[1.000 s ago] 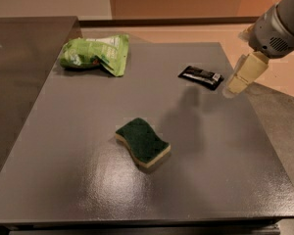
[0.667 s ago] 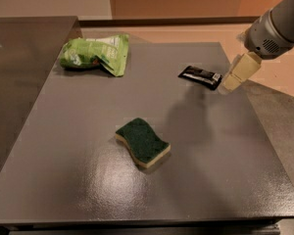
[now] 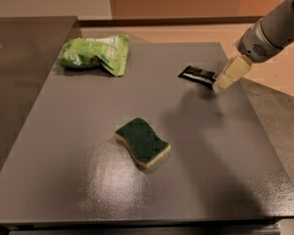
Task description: Move rxbar chocolate near sponge
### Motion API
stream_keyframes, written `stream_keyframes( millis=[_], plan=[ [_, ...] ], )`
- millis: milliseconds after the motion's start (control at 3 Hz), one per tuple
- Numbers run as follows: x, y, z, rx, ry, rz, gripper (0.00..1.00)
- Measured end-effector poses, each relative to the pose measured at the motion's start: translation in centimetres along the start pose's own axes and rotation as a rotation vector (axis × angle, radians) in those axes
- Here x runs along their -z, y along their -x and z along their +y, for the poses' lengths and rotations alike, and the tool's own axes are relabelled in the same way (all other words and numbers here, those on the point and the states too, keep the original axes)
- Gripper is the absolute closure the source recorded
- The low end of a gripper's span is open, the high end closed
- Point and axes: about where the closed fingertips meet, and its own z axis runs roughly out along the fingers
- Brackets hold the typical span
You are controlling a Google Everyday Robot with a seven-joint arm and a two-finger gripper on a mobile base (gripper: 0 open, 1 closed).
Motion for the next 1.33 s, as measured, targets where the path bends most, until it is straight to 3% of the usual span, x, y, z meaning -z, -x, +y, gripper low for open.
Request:
stream_keyframes(
  millis=[667, 1333],
  plan=[
    [-3.9, -0.3, -1.0, -0.052, 0.047, -0.034, 0.0],
    [-5.9, -0.6, -0.2, -0.061, 0.076, -0.05, 0.0]
  ],
)
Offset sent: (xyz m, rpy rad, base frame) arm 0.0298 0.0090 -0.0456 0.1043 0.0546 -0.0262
